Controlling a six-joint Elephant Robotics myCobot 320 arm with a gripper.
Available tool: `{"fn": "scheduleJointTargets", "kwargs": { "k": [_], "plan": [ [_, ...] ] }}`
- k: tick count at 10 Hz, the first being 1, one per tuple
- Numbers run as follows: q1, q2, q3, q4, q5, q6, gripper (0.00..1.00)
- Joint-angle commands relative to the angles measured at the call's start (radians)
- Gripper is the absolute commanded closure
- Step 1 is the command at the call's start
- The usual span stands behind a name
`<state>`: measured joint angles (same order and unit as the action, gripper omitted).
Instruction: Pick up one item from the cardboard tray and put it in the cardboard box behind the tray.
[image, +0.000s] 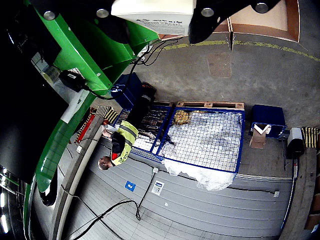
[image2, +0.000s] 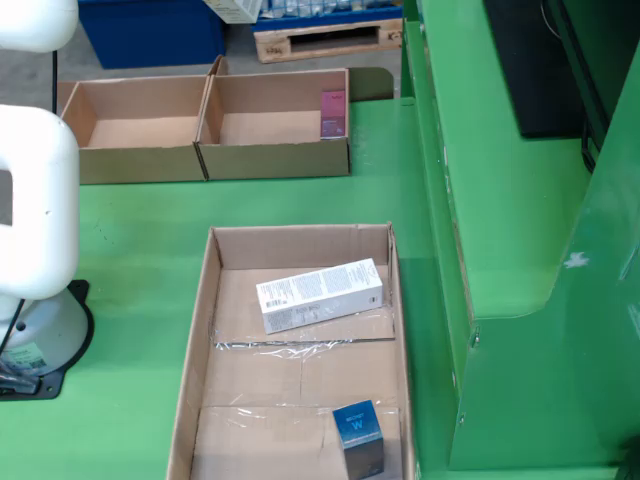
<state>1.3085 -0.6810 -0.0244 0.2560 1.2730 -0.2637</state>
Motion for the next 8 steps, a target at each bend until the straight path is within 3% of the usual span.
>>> {"fn": "scheduleJointTargets", "kwargs": {
  "k": [1,4,5,8],
  "plan": [
    [0.008,0.025,0.024,0.014,-0.009,-0.007,1.00],
    [0.008,0.025,0.024,0.014,-0.009,-0.007,1.00],
    [-0.071,0.056,0.024,-0.105,0.227,0.100,1.00],
    [-0.190,0.057,0.024,-0.235,0.495,0.147,1.00]
  ]
}}
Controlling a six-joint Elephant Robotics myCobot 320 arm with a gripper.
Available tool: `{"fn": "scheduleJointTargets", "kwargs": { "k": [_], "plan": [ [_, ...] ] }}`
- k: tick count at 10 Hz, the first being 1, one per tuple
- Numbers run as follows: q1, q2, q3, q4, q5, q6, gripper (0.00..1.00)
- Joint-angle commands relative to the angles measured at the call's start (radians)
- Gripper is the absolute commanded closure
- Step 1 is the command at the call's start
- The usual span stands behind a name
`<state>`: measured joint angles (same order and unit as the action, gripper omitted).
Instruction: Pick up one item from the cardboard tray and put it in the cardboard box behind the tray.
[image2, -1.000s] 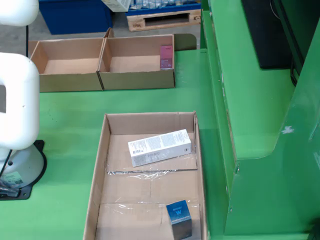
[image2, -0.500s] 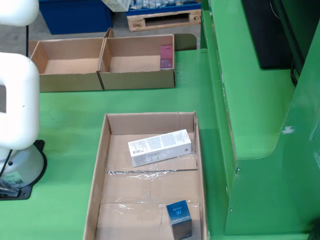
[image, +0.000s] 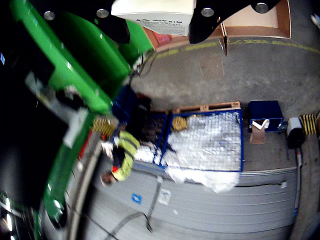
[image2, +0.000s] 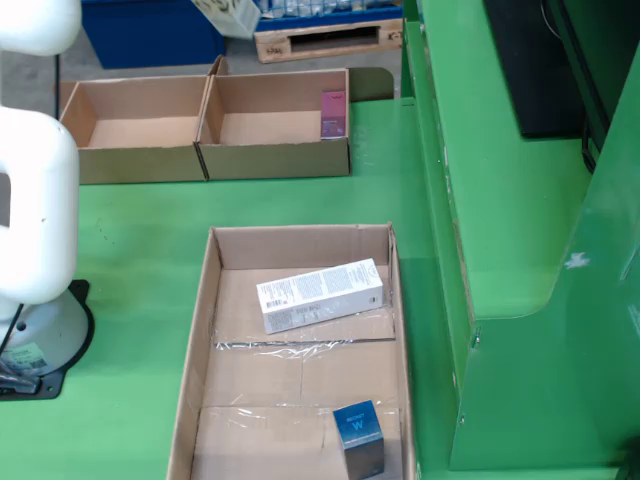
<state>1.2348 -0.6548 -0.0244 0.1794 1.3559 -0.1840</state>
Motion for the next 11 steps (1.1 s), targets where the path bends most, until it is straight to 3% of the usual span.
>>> {"fn": "scheduleJointTargets", "kwargs": {
  "k": [1,4,7,8,9,10,11],
  "plan": [
    [-0.144,0.023,0.024,-0.195,0.476,0.066,1.00],
    [-0.197,0.014,0.024,-0.295,0.584,0.024,1.00],
    [-0.207,0.005,0.024,-0.286,0.576,0.001,1.00],
    [-0.201,-0.011,0.024,-0.212,0.522,-0.004,1.00],
    [-0.173,-0.042,0.024,-0.059,0.313,-0.062,1.00],
    [-0.173,-0.042,0.024,-0.059,0.313,-0.062,1.00],
    [-0.129,-0.086,0.024,0.098,0.015,-0.207,1.00]
  ]
}}
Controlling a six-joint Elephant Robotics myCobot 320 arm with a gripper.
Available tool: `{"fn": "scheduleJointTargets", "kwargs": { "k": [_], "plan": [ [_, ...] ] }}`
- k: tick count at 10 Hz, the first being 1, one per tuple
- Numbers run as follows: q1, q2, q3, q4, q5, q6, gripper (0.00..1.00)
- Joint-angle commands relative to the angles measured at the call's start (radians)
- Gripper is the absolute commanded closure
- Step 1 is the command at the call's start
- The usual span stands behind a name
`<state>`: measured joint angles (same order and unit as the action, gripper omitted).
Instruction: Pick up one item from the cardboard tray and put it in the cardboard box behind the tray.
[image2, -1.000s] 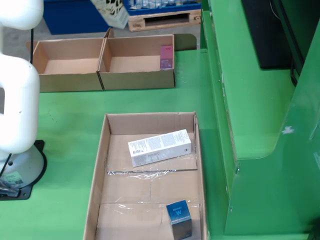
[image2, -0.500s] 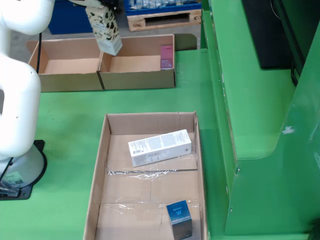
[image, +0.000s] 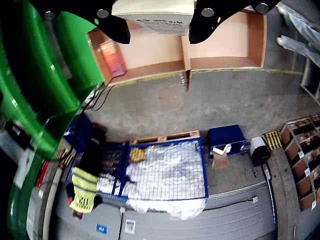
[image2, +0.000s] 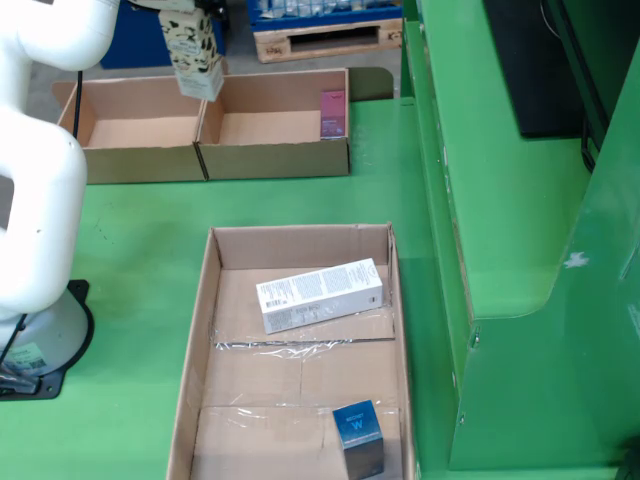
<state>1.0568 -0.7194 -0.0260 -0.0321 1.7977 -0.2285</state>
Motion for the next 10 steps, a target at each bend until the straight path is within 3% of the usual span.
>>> {"fn": "scheduleJointTargets", "kwargs": {
  "k": [1,2,10],
  "plan": [
    [0.095,-0.080,0.026,0.467,-0.725,-0.358,1.00],
    [0.100,-0.114,0.026,0.541,-0.840,-0.468,1.00],
    [0.091,-0.119,0.026,0.542,-0.842,-0.489,1.00]
  ]
}}
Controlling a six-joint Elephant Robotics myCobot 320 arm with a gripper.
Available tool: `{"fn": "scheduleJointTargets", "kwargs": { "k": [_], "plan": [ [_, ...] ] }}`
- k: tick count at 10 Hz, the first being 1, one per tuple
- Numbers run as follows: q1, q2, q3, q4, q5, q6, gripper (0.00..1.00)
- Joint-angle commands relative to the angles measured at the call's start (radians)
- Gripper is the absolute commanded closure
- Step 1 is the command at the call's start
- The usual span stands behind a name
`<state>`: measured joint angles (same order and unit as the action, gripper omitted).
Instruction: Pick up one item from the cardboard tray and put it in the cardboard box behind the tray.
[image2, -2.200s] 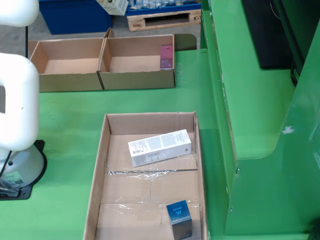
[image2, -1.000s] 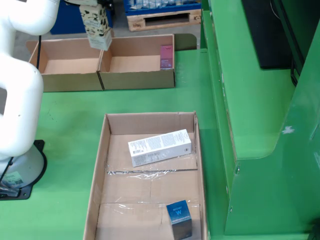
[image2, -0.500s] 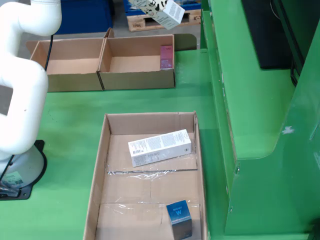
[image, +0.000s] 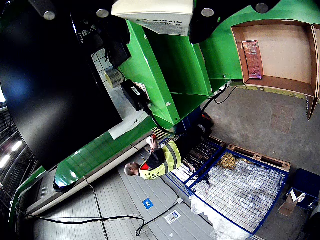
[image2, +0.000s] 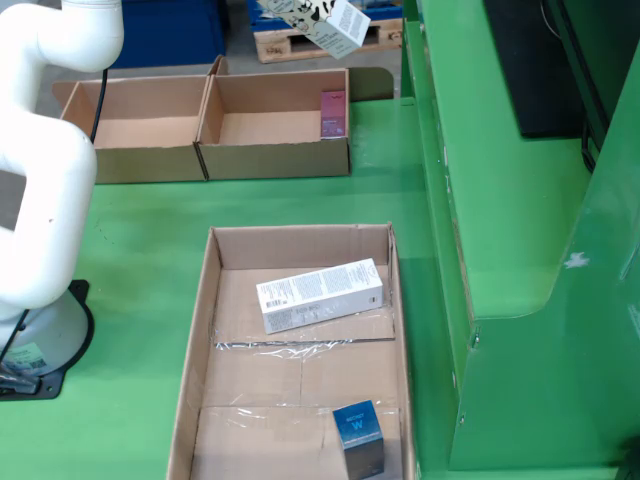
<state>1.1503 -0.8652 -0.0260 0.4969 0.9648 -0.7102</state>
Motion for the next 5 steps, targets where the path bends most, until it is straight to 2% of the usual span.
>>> {"fn": "scheduleJointTargets", "kwargs": {
  "k": [1,2,3,5],
  "plan": [
    [-0.003,0.027,0.026,0.013,-0.009,-0.007,1.00],
    [0.016,0.014,0.026,0.014,-0.011,-0.049,1.00],
    [0.016,0.014,0.026,0.014,-0.011,-0.049,1.00],
    [0.085,-0.024,0.026,0.015,-0.011,-0.203,1.00]
  ]
}}
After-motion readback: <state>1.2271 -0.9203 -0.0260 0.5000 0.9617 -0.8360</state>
